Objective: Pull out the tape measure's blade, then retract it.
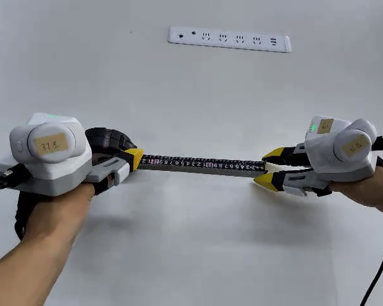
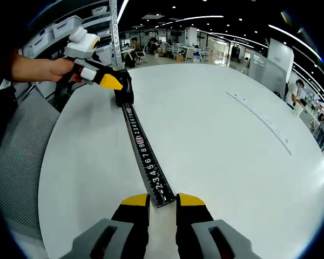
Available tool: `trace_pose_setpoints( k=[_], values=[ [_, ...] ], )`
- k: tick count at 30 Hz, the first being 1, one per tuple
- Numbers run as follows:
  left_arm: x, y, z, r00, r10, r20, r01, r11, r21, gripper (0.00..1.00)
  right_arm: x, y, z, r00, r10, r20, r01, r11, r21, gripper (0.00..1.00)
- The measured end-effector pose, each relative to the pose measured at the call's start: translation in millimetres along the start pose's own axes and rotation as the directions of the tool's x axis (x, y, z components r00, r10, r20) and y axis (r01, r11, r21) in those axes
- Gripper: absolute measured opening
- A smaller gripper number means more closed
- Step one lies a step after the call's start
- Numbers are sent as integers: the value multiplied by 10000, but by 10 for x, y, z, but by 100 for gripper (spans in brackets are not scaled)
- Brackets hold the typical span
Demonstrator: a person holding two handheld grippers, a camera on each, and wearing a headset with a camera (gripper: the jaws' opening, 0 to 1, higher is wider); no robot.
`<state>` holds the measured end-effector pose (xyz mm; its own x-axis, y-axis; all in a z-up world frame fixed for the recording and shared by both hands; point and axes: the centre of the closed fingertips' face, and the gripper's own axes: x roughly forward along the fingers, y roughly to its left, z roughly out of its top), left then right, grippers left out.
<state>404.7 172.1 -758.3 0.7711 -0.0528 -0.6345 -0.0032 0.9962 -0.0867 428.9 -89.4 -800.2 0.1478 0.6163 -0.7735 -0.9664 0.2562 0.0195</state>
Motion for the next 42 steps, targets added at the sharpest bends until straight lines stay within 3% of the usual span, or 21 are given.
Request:
trace_pose_setpoints(
  k=[13,22,42],
  values=[
    [100,22,-39,9997,156,-185,-159,9997,-161,61,64,-16,-3,9990,421,-138,-430,9968,-677,13],
    [141,42,-47,9992,325,-232,-334,9986,-401,62,45,-4,-7,9988,452,-186,-472,9899,-1336,11],
    [148,58,-81,9969,566,-550,-579,9981,-224,59,21,-4,-20,9983,505,-294,-544,9872,-1500,9]
  ],
)
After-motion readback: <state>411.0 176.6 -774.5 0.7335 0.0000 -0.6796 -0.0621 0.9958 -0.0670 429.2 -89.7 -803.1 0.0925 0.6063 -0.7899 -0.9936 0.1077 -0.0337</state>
